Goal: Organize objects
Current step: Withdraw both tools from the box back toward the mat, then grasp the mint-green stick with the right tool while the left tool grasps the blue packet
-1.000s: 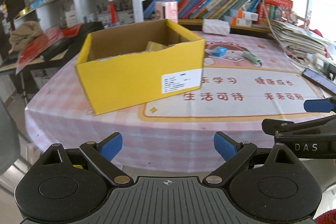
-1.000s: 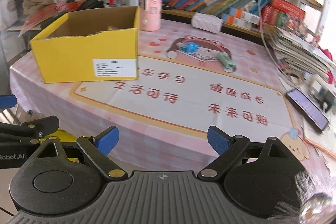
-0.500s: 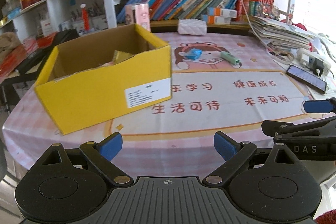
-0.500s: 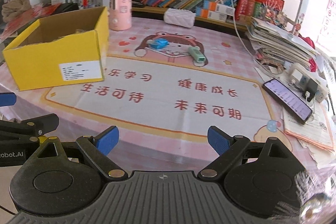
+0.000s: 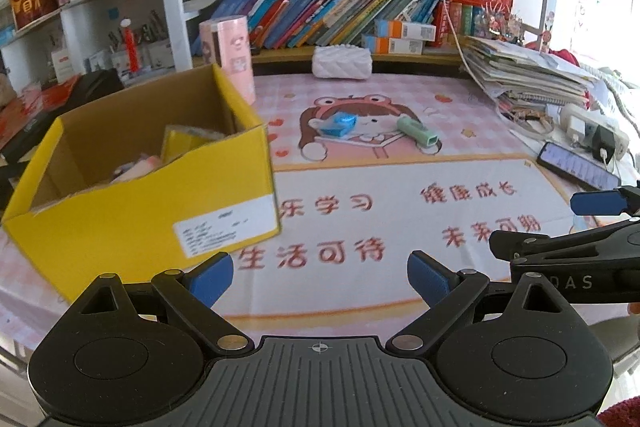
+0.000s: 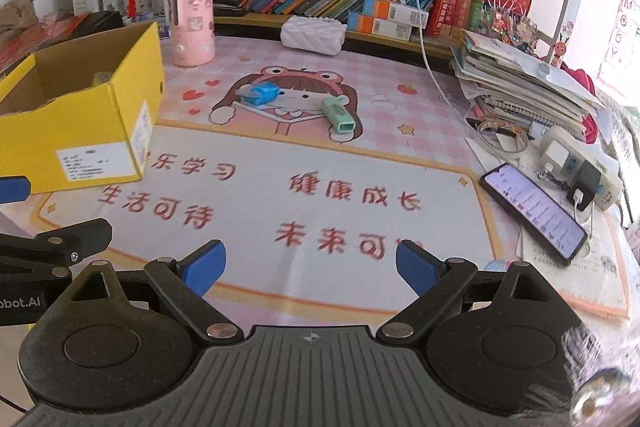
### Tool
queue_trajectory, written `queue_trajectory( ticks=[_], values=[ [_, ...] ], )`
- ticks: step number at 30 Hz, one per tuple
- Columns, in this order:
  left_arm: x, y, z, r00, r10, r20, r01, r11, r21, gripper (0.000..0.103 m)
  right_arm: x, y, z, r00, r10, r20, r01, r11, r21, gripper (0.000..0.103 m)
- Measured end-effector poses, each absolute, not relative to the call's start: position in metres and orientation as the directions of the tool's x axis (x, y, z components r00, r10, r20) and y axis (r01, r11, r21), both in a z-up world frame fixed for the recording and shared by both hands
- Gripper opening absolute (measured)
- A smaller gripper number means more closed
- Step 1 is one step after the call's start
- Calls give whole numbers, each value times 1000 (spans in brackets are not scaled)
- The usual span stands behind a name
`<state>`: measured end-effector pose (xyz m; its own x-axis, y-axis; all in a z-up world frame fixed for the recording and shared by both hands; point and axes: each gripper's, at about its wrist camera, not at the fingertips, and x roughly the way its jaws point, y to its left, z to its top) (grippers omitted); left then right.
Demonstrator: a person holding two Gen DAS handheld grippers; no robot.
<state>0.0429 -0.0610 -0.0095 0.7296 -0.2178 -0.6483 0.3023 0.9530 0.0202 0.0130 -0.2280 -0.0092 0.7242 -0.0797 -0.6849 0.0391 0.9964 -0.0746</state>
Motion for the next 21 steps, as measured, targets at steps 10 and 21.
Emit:
queue_trajectory(
  ticks=[10,21],
  values=[
    [76,-100,-10,740,-209,-639,287,958,20,96,56,-268,-6,730,-67,-680,25,997,-71,93],
    [102,-132,-11,757,-158,-634,228,973,31,94,95,-303,-11,730,6,-684,-35,999,-28,89]
  ],
)
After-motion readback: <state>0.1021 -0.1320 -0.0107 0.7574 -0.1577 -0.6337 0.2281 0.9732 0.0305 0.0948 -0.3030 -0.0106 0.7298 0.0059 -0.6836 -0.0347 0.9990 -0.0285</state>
